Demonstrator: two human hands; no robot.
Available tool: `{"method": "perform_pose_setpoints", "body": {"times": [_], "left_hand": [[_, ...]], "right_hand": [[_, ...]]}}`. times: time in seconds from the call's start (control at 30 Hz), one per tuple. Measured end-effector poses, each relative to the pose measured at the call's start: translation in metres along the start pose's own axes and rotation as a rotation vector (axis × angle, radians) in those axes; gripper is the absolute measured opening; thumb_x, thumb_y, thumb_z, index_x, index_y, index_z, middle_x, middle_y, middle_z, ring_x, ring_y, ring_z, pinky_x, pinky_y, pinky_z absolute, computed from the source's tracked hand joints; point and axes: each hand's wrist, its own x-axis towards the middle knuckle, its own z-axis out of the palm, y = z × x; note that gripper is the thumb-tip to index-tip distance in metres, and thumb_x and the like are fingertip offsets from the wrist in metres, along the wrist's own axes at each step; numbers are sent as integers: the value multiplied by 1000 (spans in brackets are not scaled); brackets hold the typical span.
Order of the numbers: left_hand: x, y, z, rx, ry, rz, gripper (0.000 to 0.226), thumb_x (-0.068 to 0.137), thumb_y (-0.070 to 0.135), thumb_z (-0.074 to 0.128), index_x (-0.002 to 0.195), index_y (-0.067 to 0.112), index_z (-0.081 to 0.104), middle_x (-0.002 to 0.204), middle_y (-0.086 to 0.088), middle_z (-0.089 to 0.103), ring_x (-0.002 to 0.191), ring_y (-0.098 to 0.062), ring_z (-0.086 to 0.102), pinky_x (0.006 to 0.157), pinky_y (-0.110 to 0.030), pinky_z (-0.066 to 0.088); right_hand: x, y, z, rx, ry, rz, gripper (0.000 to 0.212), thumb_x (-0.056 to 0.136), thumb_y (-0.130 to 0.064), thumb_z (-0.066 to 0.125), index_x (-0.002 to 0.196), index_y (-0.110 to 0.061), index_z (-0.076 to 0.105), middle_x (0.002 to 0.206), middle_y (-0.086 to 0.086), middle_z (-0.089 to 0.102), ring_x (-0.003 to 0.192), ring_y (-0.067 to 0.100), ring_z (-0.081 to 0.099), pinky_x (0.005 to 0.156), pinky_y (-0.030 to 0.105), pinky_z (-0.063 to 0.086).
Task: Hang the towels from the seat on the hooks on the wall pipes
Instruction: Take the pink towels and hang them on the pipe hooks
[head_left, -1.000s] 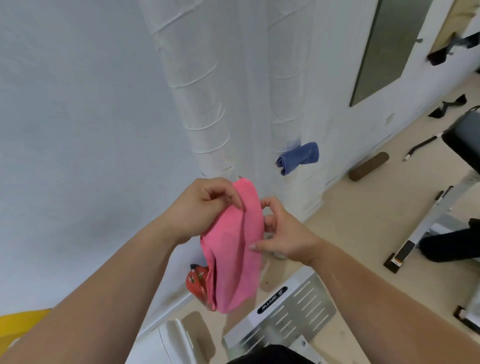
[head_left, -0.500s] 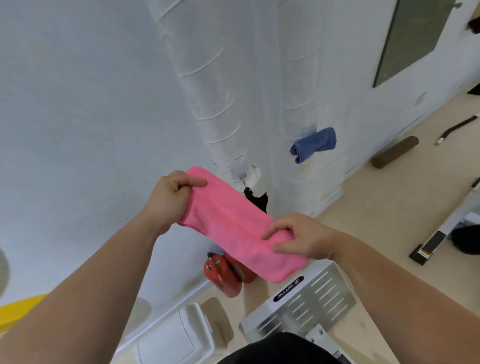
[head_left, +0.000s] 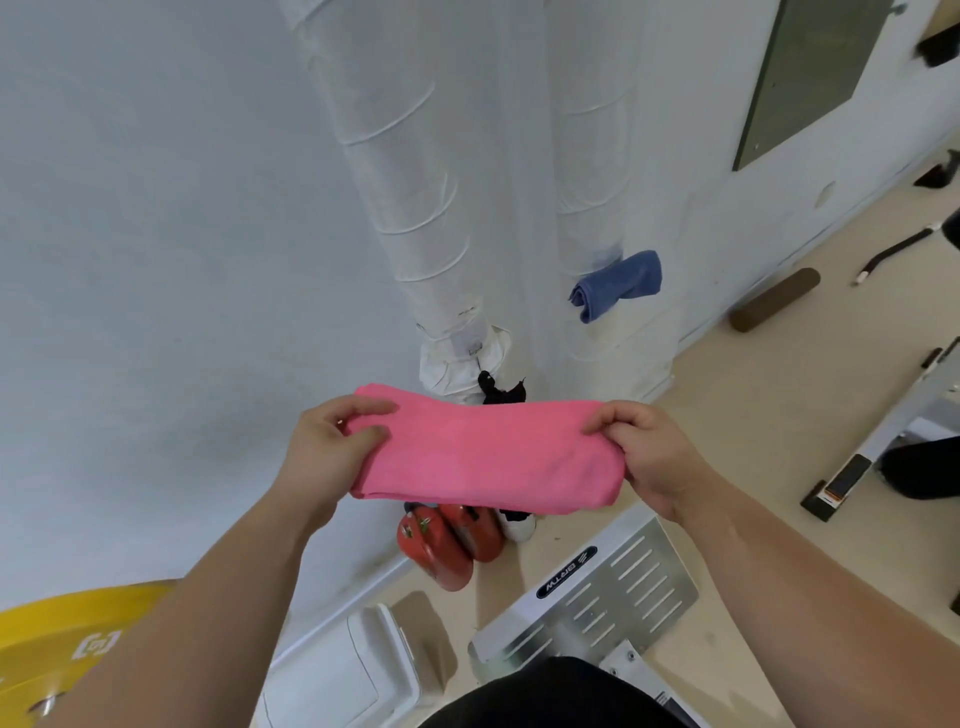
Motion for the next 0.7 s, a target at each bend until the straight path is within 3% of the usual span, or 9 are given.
{"method": "perform_pose_setpoints", "body": {"times": [0.13, 0.27, 0.3, 0.37, 0.43, 0.47, 0.53, 0.7], "left_hand": [[-7, -8, 14, -17, 64, -1, 33, 88, -2, 63, 99, 25, 79, 122, -1, 67, 111, -19, 62, 81, -26, 51], [-18, -9, 28, 96, 17, 144, 38, 92, 0, 60, 115, 27, 74, 119, 19, 58, 113, 7, 53, 101, -27, 45], [-21, -7, 31, 149, -13, 196, 40, 92, -1, 59, 118, 26, 73, 120, 17, 56, 112, 12, 51, 102, -21, 42], [-26, -5, 38, 237, -80, 285, 43, 91, -3, 58, 124, 22, 70, 123, 9, 55, 111, 16, 48, 97, -7, 37], [-30, -2, 45, 272, -129, 343, 44, 88, 2, 58, 128, 17, 68, 124, 4, 55, 113, 14, 47, 92, 0, 34], [-32, 0, 49, 269, -143, 361, 46, 85, 5, 57, 129, 16, 68, 124, 2, 55, 113, 13, 47, 92, 0, 34], [-37, 3, 58, 246, -167, 380, 47, 83, 3, 58, 128, 17, 68, 124, 1, 55, 111, 14, 49, 91, -1, 35], [-54, 12, 77, 160, -244, 401, 47, 89, -8, 58, 126, 19, 70, 126, 8, 58, 113, 9, 54, 92, -7, 42]], "right_hand": [[-9, -2, 2, 52, -20, 105, 26, 97, -1, 57, 105, -15, 77, 116, 11, 72, 98, 23, 66, 79, 35, 55], [-16, 4, 8, -143, -71, 148, 62, 81, 10, 70, 134, -22, 60, 124, 7, 60, 103, 26, 66, 67, 29, 58], [-17, 4, 11, -237, -58, 120, 66, 80, 10, 68, 136, -23, 58, 127, 6, 56, 105, 25, 64, 68, 30, 59], [-17, 3, 20, -419, -25, 20, 68, 78, 7, 65, 136, -25, 56, 130, 1, 49, 113, 18, 58, 84, 32, 58], [-23, -3, 34, -552, -11, -121, 65, 76, 4, 65, 134, -24, 59, 127, -3, 47, 110, 0, 52, 98, 14, 45], [-26, -6, 42, -587, -10, -191, 64, 74, 4, 66, 131, -24, 61, 124, -4, 46, 107, -9, 50, 95, 3, 38], [-31, -12, 59, -600, -10, -311, 61, 73, 3, 68, 127, -26, 63, 119, -4, 46, 104, -20, 46, 89, -5, 31], [-46, -24, 90, -463, 12, -468, 51, 81, 0, 68, 123, -29, 59, 115, -4, 49, 100, -3, 57, 86, 5, 41]]}}
